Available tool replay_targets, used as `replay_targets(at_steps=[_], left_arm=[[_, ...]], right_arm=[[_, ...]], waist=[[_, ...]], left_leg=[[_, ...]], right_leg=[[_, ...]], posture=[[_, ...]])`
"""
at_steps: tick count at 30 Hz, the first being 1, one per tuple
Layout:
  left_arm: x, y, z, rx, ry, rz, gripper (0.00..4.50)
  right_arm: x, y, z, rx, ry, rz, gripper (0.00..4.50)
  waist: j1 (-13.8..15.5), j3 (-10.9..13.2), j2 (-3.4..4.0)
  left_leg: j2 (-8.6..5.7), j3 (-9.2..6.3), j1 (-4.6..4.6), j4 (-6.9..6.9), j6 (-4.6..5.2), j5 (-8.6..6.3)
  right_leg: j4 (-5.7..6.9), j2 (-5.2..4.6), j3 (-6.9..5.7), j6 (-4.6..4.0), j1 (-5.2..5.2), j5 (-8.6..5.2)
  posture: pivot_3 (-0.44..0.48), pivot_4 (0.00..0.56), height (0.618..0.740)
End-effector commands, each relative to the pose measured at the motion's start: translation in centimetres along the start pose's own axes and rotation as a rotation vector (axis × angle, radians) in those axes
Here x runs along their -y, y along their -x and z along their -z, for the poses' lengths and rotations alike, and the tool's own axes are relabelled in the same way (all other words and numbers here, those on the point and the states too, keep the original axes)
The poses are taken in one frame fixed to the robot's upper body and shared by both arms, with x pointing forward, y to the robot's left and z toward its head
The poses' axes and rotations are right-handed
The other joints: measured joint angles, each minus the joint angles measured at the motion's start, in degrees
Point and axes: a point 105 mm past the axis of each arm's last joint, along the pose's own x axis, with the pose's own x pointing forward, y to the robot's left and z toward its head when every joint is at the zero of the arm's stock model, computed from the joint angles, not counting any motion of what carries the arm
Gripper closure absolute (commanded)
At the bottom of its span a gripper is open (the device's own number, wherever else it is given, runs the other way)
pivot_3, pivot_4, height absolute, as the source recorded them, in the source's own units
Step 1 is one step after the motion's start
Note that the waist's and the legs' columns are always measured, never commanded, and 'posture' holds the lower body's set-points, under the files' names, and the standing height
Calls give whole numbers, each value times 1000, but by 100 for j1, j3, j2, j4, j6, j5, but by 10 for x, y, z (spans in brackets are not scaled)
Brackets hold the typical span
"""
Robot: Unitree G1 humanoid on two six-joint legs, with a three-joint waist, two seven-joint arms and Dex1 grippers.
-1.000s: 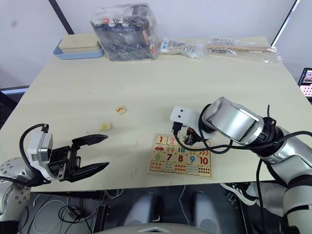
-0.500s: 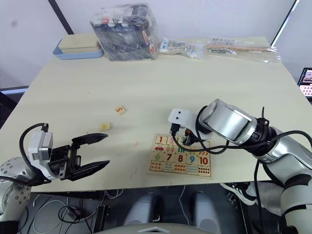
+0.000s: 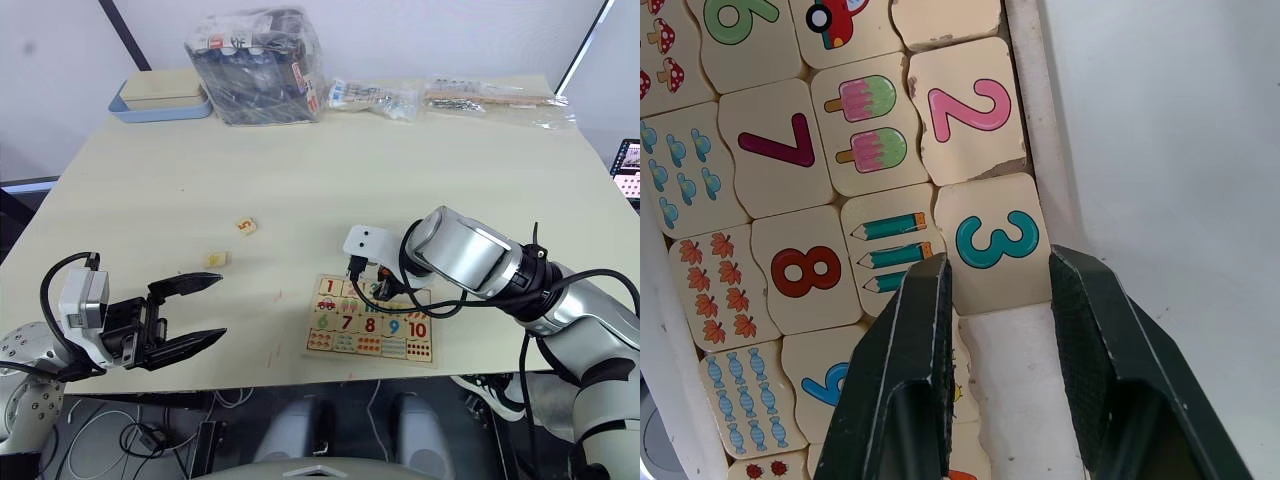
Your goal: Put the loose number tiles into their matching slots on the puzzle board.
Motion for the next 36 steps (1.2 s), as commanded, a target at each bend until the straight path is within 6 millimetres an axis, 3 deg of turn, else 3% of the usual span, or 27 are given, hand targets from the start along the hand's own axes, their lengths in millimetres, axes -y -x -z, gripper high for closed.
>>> replay_targets(at_steps=[1,27,28,33,36], left_arm=[[4,-3,-7,17,-31,18,0],[3,-5,-5,21,-30,18,0],[3,-5,-5,21,-30,18,0],[2,-5,-5,22,-30,17,0],[2,-6,-5,23,-29,17,0]], right_arm=[[-2,0,-2,9,17,-3,3658],[-1,1,-2,11,10,1,3658],[-1,1,-2,11,10,1,2641],[0,2,-2,11,10,3,243],[0,3,-3,21,11,8,63]], waist=[[0,0,0],[-1,0,0],[0,0,0],[0,1,1],[-1,1,1]], left_leg=[[0,0,0,0,0,0],[1,-1,0,0,0,0],[1,-1,0,0,0,0],[2,-1,0,-2,0,0],[2,-1,-1,-2,0,0]], right_leg=[[0,0,0,0,0,0],[0,0,0,0,0,0],[0,0,0,0,0,0],[-2,0,0,0,-1,0],[-2,0,0,-1,-1,0]], posture=[[0,150,740],[0,150,740],[0,150,740],[0,150,740],[0,150,740]])
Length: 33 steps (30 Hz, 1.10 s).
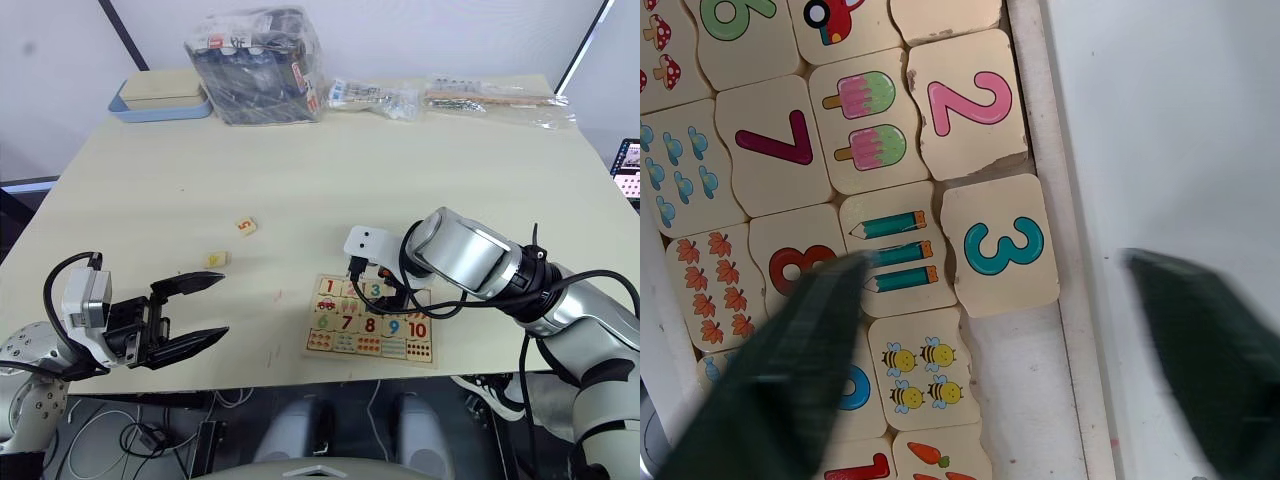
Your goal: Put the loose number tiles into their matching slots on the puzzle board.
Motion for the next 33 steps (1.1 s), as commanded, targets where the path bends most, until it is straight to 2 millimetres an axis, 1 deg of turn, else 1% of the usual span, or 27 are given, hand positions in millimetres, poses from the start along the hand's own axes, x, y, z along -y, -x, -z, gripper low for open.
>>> replay_targets(at_steps=[1,5,9,11,13,17,19,20,21,22,24,33], left_arm=[[3,-3,-5,11,-29,15,0],[3,-2,-5,11,-29,12,0],[4,-2,-4,12,-28,5,0],[4,-2,-4,13,-26,3,0],[4,-2,-3,14,-25,3,0],[3,-3,-3,15,-25,2,0],[3,-3,-4,14,-25,3,0],[3,-3,-4,14,-25,3,0],[2,-3,-4,14,-26,3,0],[2,-3,-4,14,-25,3,0],[3,-3,-4,13,-25,5,0],[3,-4,-3,13,-24,6,0]], right_arm=[[1,5,-5,33,13,12,63],[-5,15,-9,132,20,-31,63],[-2,28,-15,346,26,-41,63],[4,30,-11,411,24,-19,63],[9,31,-5,435,-1,-9,63],[13,28,10,423,-33,-9,1114],[14,27,14,407,-44,-7,2275],[14,26,15,404,-46,-6,2616],[14,25,17,394,-44,-3,3258],[14,24,19,383,-45,-2,3714],[14,23,23,364,-45,0,4458],[14,16,32,310,-41,13,4458]], waist=[[-1,0,0],[12,0,-1],[11,0,-4],[13,-1,-7],[11,-1,-9],[14,1,-8],[13,1,-8],[11,1,-8],[10,1,-8],[11,1,-8],[13,2,-9],[18,2,-9]], left_leg=[[0,0,0,0,0,0],[0,-1,-1,0,0,0],[-1,-1,-4,-1,0,0],[-1,-2,-3,-1,0,0],[-1,1,-2,-2,0,0],[1,0,0,0,0,0],[2,0,0,0,0,0],[2,1,0,0,0,0],[3,0,0,0,0,0],[4,1,0,-1,0,0],[4,1,0,-1,0,0],[4,1,0,0,0,0]], right_leg=[[0,0,0,0,0,0],[-1,-1,-1,0,0,0],[-6,-2,-3,1,1,0],[-7,0,-3,1,2,0],[-5,1,0,2,1,0],[-3,4,0,2,2,0],[-3,5,0,1,2,0],[-3,6,0,1,2,-1],[-3,7,0,1,2,-1],[-3,7,0,1,2,-1],[-4,7,0,1,2,-1],[-5,6,0,1,2,-1]], posture=[[0,150,740],[0,150,740],[0,150,740],[0,150,740],[0,150,740],[0,150,740],[0,150,740],[0,150,740],[0,150,740],[0,150,740],[0,150,740],[0,150,740]])
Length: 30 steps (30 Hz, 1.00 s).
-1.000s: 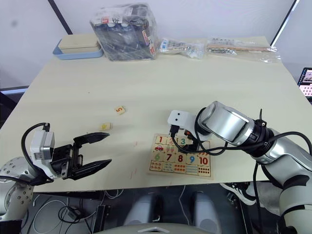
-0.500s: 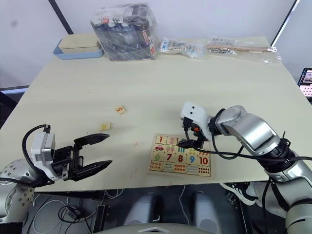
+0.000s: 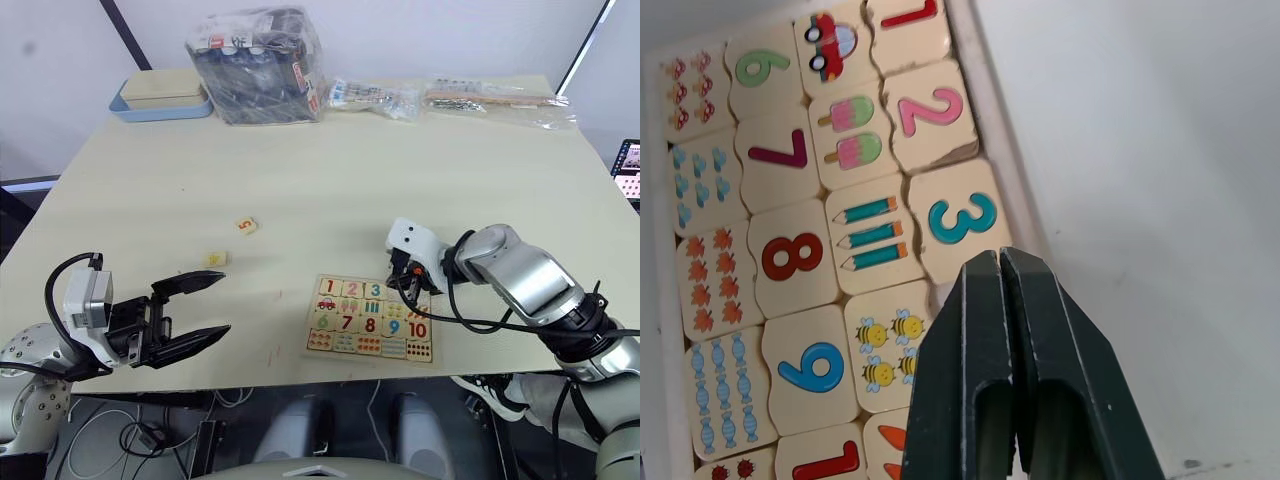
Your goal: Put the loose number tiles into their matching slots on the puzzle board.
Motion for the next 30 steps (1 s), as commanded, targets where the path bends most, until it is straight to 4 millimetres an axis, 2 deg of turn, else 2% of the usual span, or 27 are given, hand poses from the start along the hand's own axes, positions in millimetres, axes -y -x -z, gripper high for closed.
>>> replay_targets(at_steps=[1,30], left_arm=[[3,-3,-4,4,-23,19,0],[5,-2,-3,4,-21,8,0]], right_arm=[[2,3,-1,-8,26,21,4458],[-4,-9,3,-41,52,2,4458]], waist=[[1,0,0],[3,0,0]], left_leg=[[0,0,0,0,0,0],[0,-1,0,0,0,0]], right_leg=[[0,0,0,0,0,0],[0,0,0,0,0,0]], posture=[[0,150,740],[0,150,740]])
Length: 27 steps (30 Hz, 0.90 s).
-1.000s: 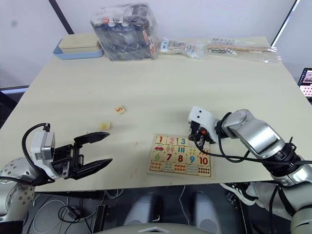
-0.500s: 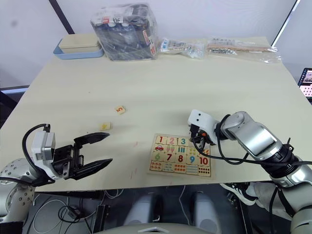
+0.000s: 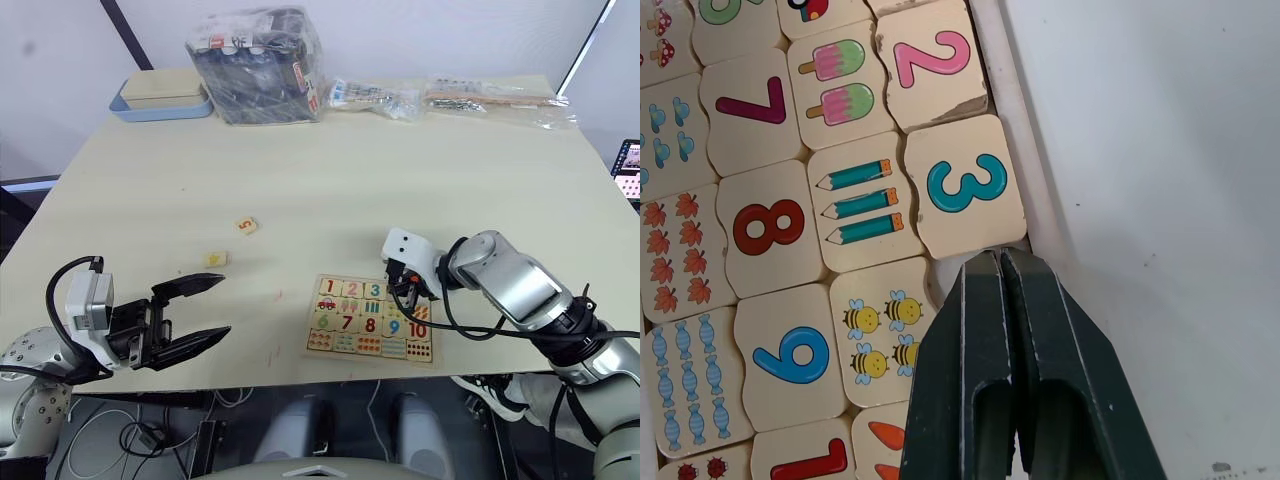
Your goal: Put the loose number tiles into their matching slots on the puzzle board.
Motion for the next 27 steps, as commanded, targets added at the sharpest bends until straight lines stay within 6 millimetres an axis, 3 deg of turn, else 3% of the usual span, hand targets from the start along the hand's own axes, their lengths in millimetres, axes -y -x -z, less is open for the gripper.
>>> replay_targets(at_steps=[1,10,17,21,27], left_arm=[[4,-3,-6,6,-37,22,0],[5,-4,-6,7,-36,22,0],[6,-3,-4,5,-30,10,0],[5,-1,-1,4,-18,-13,0],[-2,9,6,30,22,-119,0]], right_arm=[[-1,2,-5,13,27,0,4458],[-1,3,-5,16,28,8,4458],[5,21,-6,111,36,51,4458],[7,36,-10,286,38,98,4458],[-17,64,4,613,38,62,4458]], waist=[[1,0,0],[0,0,0],[23,0,-1],[22,0,-4],[85,-2,-9]], left_leg=[[0,0,0,0,0,0],[0,0,0,0,0,0],[0,-1,-1,0,0,0],[-2,1,-1,0,0,0],[-1,-1,3,-1,0,0]], right_leg=[[0,0,0,0,0,0],[0,0,0,0,0,0],[0,-1,-1,0,0,0],[-2,0,1,1,2,0],[-3,5,3,4,10,-1]], posture=[[0,150,740],[0,150,740],[0,150,740],[0,150,740],[0,150,740]])
